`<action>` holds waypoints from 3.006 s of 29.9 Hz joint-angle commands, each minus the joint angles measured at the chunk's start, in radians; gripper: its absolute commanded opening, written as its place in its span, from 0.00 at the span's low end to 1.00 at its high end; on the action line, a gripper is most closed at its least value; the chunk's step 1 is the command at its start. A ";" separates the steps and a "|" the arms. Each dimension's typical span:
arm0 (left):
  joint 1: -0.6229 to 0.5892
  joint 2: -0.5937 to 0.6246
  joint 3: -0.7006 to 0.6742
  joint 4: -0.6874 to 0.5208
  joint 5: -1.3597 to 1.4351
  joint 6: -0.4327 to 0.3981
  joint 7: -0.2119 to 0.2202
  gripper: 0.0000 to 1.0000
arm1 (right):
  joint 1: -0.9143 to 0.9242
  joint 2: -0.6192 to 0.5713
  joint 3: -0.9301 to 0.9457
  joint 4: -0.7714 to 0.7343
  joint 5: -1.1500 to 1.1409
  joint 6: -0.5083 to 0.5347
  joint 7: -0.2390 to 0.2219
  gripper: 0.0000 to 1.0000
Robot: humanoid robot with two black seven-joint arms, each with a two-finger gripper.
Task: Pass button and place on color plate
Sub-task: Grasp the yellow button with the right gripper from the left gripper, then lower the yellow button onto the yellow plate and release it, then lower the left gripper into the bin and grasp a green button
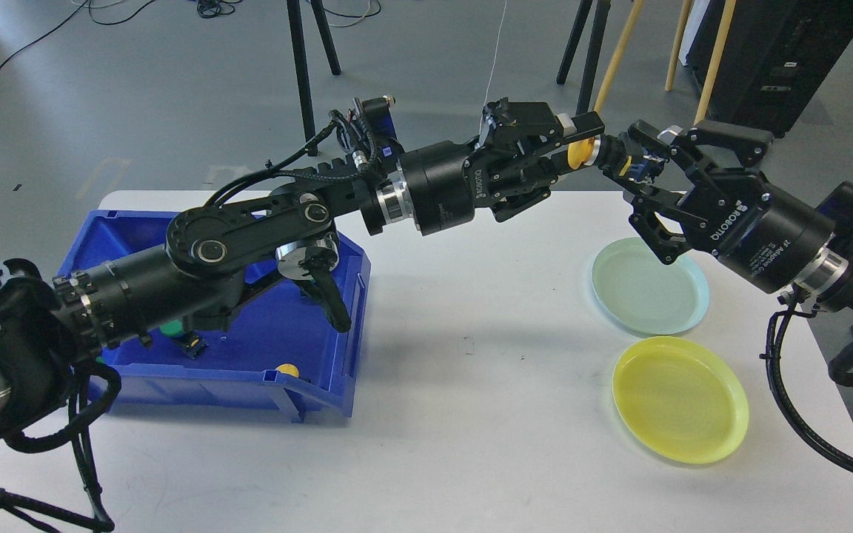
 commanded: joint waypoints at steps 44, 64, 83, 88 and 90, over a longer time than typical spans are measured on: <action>-0.095 0.421 0.055 -0.019 0.050 -0.039 0.000 0.99 | -0.505 0.119 0.014 -0.165 0.359 -0.417 -0.164 0.59; -0.082 0.616 0.208 -0.017 1.330 -0.039 0.000 0.98 | -0.201 0.103 0.343 -0.272 0.379 -0.099 -0.202 1.00; -0.010 0.561 0.414 0.090 1.385 -0.039 0.000 0.98 | -0.075 0.113 0.335 -0.401 0.382 -0.073 -0.234 1.00; 0.003 0.540 0.413 0.152 1.384 -0.039 0.000 0.98 | -0.075 0.113 0.338 -0.398 0.382 -0.065 -0.233 1.00; 0.009 0.520 0.416 0.169 1.385 -0.039 0.000 0.98 | -0.078 0.113 0.337 -0.398 0.382 -0.065 -0.233 1.00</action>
